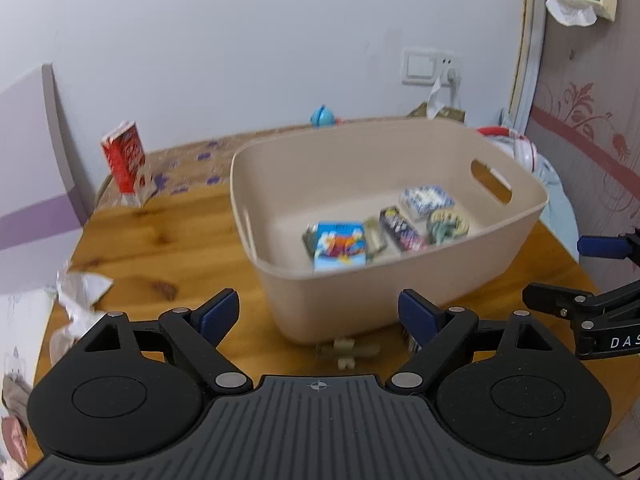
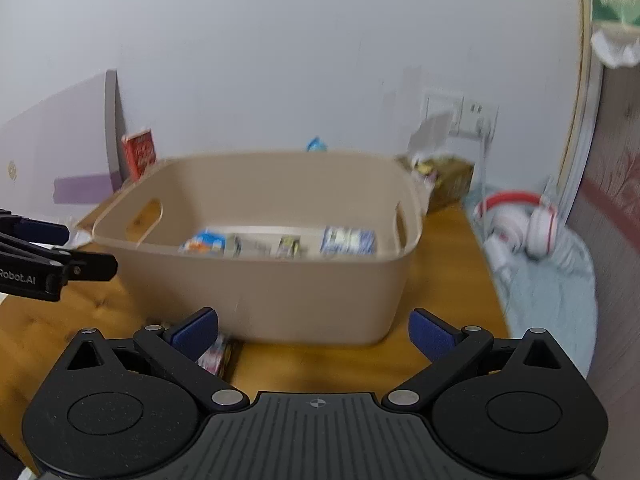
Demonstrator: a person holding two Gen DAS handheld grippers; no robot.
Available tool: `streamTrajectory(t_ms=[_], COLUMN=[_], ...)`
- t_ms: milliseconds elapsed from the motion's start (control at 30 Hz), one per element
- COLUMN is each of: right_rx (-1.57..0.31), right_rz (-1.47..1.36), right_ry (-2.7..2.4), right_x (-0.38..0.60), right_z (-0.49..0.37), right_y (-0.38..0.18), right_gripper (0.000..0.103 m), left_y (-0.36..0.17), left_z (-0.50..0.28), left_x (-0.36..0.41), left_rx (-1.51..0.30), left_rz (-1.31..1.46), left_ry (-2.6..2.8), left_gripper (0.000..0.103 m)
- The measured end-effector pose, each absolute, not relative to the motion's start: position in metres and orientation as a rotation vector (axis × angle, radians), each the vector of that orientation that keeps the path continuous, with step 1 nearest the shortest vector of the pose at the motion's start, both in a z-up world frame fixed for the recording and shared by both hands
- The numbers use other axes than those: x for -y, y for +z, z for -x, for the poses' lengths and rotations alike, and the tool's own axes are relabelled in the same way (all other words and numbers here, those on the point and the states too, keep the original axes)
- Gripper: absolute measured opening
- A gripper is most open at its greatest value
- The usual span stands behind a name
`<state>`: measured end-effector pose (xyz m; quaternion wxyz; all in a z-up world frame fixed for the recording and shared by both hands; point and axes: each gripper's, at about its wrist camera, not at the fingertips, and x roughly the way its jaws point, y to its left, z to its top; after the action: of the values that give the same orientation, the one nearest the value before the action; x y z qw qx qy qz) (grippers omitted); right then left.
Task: Organize objects
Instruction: 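Withdraw both grippers from the basket toward the last items on the table, then grasp the Hello Kitty box with right gripper while left grasps the wooden stick toy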
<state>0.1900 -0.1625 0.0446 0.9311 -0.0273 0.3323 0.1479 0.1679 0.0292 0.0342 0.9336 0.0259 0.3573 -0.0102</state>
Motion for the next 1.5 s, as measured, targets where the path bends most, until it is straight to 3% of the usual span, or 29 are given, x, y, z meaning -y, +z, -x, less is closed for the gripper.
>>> streamTrajectory(t_ms=[500,1000,1267,1500], right_rx=[-0.807,-0.81,-0.769,-0.765], right_rz=[0.063,0.142,0.171,0.173], right_ry=[0.377,0.386,0.389,0.394], right_x=[0.125,0.086,0.086,0.091], right_z=[-0.188,-0.197,-0.199,-0.204], right_y=[-0.01,-0.035,-0.033,-0.027], right_gripper=[0.103,0.102,0.069,0.048], left_y=[-0.044,-0.059,-0.061,-0.063], left_z=[-0.165,-0.183,-0.192,-0.196], left_x=[-0.042,-0.047,-0.05,-0.042], left_rx=[-0.829,-0.851,-0.872,-0.874], left_rz=[-0.052,-0.033,0.012,-0.003], left_ry=[-0.012,-0.002,-0.006,-0.029], left_gripper=[0.088,0.088,0.088,0.088])
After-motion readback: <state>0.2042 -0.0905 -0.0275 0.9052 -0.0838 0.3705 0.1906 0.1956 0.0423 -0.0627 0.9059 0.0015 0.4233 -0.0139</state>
